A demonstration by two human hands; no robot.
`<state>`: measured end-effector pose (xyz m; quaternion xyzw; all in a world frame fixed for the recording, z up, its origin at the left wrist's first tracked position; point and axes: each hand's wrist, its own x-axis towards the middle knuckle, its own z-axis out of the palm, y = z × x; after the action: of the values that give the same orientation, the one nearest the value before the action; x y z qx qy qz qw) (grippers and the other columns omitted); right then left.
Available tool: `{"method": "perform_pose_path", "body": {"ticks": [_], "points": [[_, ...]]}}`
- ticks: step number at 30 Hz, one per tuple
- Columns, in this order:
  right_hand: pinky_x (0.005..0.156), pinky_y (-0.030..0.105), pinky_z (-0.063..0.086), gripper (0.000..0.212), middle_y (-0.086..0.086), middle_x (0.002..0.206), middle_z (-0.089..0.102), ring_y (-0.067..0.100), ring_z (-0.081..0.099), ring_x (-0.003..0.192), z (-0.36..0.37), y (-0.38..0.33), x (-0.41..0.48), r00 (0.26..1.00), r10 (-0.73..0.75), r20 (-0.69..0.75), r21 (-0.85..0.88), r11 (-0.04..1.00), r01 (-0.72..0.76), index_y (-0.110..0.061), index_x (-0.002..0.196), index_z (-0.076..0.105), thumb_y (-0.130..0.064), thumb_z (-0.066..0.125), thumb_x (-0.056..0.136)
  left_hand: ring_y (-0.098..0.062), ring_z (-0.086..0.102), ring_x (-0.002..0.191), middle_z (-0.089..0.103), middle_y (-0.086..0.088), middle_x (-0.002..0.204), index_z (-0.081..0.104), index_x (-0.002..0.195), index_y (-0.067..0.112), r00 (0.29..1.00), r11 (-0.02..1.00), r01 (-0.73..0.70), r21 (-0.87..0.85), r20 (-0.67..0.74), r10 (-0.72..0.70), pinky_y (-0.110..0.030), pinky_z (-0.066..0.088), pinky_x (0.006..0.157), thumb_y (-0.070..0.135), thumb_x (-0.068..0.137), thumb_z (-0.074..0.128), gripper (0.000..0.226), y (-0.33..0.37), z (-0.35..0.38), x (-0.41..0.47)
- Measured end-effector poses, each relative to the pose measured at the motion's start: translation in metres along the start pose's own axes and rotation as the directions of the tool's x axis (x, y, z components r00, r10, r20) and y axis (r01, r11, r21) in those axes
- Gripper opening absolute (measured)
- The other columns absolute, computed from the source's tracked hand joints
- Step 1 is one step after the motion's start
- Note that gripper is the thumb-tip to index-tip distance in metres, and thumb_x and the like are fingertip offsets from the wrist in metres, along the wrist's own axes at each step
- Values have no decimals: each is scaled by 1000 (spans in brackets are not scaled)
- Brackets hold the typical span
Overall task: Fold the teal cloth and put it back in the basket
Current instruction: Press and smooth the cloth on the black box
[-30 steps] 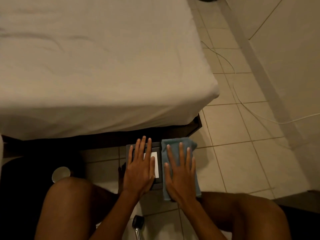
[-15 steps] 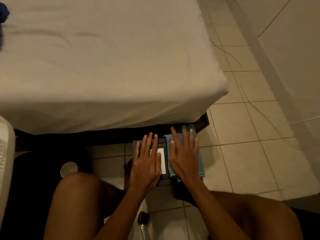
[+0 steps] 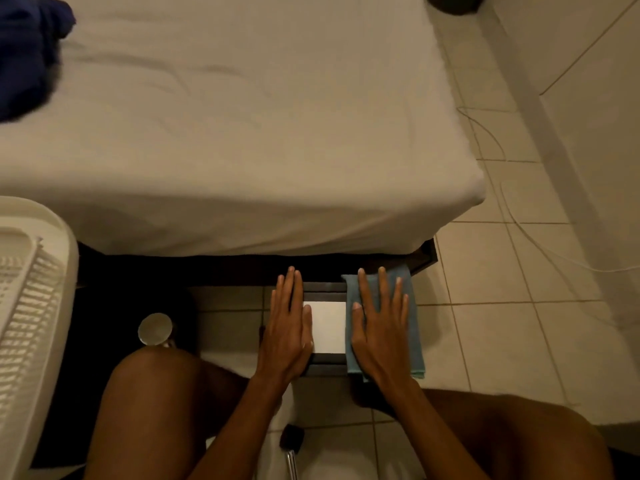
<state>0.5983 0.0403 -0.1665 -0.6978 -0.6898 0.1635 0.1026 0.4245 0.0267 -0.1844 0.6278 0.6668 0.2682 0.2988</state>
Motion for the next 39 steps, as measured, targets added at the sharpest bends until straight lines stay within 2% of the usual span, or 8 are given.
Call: {"method": "perform_pose_path", "body": {"ticks": [7, 15, 21, 25, 29, 31, 34, 39], "points": [[124, 52, 0, 61, 0, 167, -13, 25, -18, 153, 6, -32, -7, 998, -35, 53, -41, 998, 37, -36, 158, -5, -46, 17, 102, -5, -13, 151, -11, 15, 164, -1, 156, 23, 1000, 993, -7, -114, -1, 7, -19, -9, 121, 32, 105, 20, 56, -1, 2, 2], [124, 49, -2, 58, 2, 168, -8, 27, -18, 152, 12, -51, 13, 987, -140, 82, -140, 979, 151, -33, 159, 0, -42, 21, 105, -4, -10, 151, -12, 11, 165, -3, 157, 18, 1000, 985, 11, -170, -7, -12, -36, 3, 126, 17, 107, 25, 57, -3, 2, 0], [124, 50, 1, 60, -2, 167, -12, 21, -15, 153, 7, -30, -17, 983, -155, 102, -83, 983, 163, -33, 159, -1, -42, 22, 104, 0, -5, 151, -11, 16, 164, -4, 157, 26, 999, 981, 33, -192, 15, -30, -42, 12, 125, 31, 106, 19, 56, -6, 1, 0], [124, 52, 4, 61, 2, 167, -10, 25, -14, 154, 14, -42, -19, 985, -148, 84, -128, 979, 158, -30, 159, 0, -43, 19, 103, 5, -5, 149, -12, 18, 164, -4, 157, 29, 999, 972, 49, -231, 24, -44, -33, 13, 124, 54, 101, 10, 63, -5, -1, 0], [124, 52, 5, 61, 2, 168, -7, 24, -13, 154, 14, -51, 13, 988, -136, 78, -136, 980, 146, -32, 159, 0, -44, 22, 103, 19, -4, 142, -6, 13, 165, 1, 157, 23, 998, 962, 56, -267, 17, -53, -2, 9, 111, 72, 91, 5, 83, 0, -5, 0], [124, 53, 5, 62, 2, 168, -7, 24, -12, 154, 15, -44, -9, 988, -131, 76, -109, 984, 139, -31, 159, 0, -42, 25, 103, 18, 0, 143, -3, 15, 164, 2, 157, 26, 998, 951, 67, -302, 26, -62, 3, 9, 107, 73, 90, 6, 82, -2, -5, -2], [123, 54, 6, 62, 2, 168, -6, 25, -10, 154, 13, -39, -30, 983, -167, 77, -97, 980, 174, -29, 159, 2, -39, 26, 103, 17, 2, 144, -3, 19, 163, 1, 157, 29, 997, 954, 73, -290, 21, -70, 3, 9, 107, 64, 96, 11, 71, -3, -4, -2], [124, 53, 4, 60, 3, 168, -6, 25, -13, 153, 13, -53, 20, 990, -111, 83, -120, 985, 120, -33, 159, 0, -43, 21, 103, 14, 3, 145, -1, 15, 165, 2, 157, 28, 997, 956, 80, -283, 2, -82, 1, 8, 110, 34, 106, 20, 55, -6, -1, 0]]}}
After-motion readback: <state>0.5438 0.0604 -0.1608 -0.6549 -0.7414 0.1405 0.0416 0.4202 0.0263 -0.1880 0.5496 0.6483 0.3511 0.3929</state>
